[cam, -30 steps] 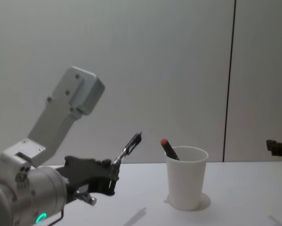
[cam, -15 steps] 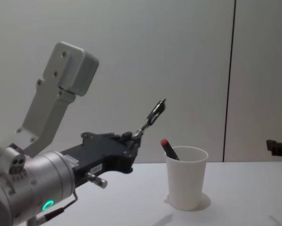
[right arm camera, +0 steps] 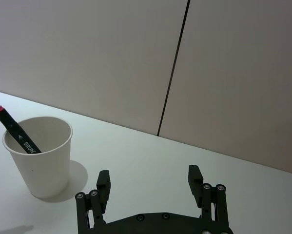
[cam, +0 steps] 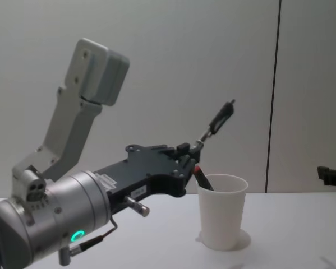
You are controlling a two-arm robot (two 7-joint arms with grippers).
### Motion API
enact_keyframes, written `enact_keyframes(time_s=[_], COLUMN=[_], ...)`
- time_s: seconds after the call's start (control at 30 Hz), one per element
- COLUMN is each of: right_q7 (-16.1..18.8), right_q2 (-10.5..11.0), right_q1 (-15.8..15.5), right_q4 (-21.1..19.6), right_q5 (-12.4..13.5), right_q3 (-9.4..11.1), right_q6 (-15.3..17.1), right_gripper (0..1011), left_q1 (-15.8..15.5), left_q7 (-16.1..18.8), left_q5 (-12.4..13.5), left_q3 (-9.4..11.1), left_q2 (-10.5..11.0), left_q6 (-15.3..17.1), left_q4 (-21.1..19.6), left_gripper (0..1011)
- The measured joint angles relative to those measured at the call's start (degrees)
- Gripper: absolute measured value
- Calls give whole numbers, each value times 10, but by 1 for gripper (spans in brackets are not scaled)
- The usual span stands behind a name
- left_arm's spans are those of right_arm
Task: Place the pen into the pen holder.
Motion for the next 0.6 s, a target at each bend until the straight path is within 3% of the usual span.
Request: enact_keyframes(time_s=[0.6], right_q7=[0], right_q2=[0], right_q1=[0], right_q4=[0], right_q5=[0], right_q3=[0], right_q6=[0], right_gripper=[1002], left_q1=[-25], left_q7=[-67], left_q5=[13], left_q3=[5], left_q2=[-12], left_q6=[3], left_q4=[26], left_gripper=[135])
